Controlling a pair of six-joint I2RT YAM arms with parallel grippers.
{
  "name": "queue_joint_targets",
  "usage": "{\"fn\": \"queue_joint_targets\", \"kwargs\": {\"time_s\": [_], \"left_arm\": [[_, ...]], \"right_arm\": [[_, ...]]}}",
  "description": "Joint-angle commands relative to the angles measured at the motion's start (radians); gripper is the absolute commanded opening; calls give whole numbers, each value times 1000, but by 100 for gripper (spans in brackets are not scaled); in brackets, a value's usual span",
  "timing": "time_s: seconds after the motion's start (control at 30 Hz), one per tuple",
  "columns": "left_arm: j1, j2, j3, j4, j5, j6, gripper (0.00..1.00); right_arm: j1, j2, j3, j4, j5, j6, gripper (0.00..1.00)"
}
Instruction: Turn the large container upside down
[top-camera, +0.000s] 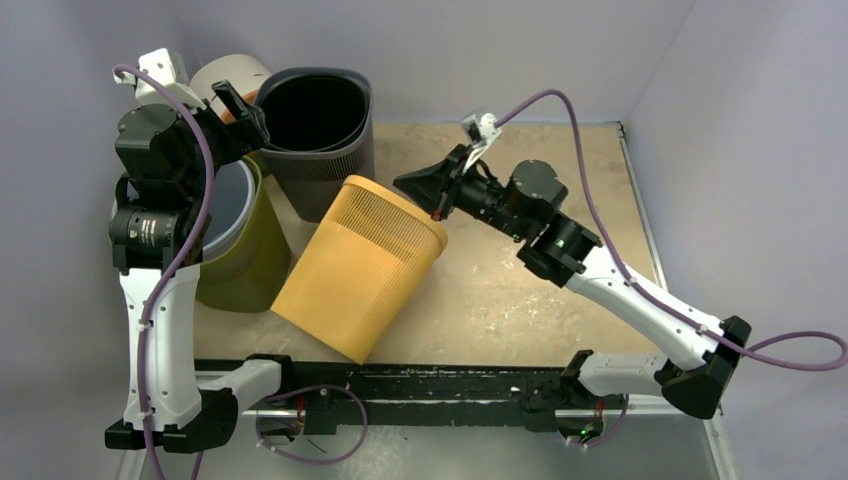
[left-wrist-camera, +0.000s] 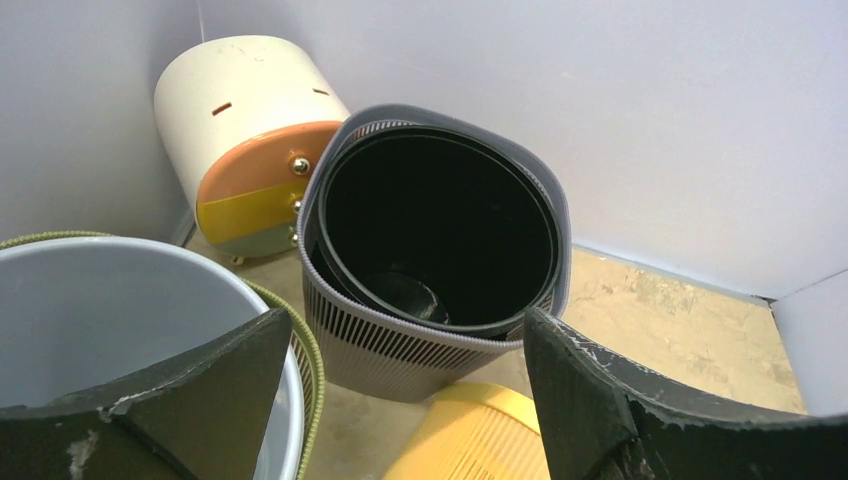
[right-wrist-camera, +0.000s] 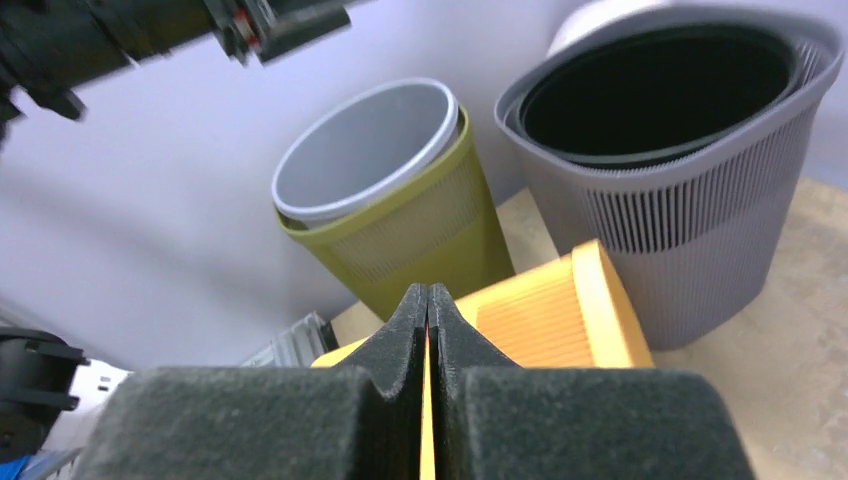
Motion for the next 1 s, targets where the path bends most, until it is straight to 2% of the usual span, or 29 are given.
{"fn": "queue_joint_targets", "kwargs": {"time_s": [0.0, 0.07, 0.2, 0.27, 0.3, 0.37, 0.4, 0.57, 0.77, 0.87, 0.97], "left_arm": [[6, -4, 42, 7, 2, -10, 83], [6, -3, 41, 6, 2, -12, 83], [6, 0, 35, 9, 13, -10, 83], [6, 1, 25, 13, 21, -10, 83], [6, 0, 17, 18, 24, -10, 83], [6, -3, 1, 25, 29, -11, 83], [6, -6, -6, 27, 30, -10, 83], [6, -15, -44, 33, 20, 5, 83], [6, -20, -82, 49, 22, 14, 83], [6, -20, -99, 50, 18, 23, 83], [6, -19, -114, 52, 11, 31, 83]], "right_arm": [[-8, 18, -26, 52, -72, 10, 0], [-8, 19, -18, 4, -72, -23, 2], [-8, 15, -14, -127, 2, -128, 34], [-10, 5, -21, -173, 79, -182, 56], [-16, 5, -22, -192, 92, -223, 70], [-59, 9, -23, -226, 77, -273, 83], [-91, 17, -20, -245, 49, -287, 86], [-257, 51, -19, -278, -141, -333, 88], [-415, 198, 17, -296, -507, -395, 82], [-452, 265, 21, -274, -698, -410, 76], [-456, 306, 12, -260, -823, -425, 75]]}}
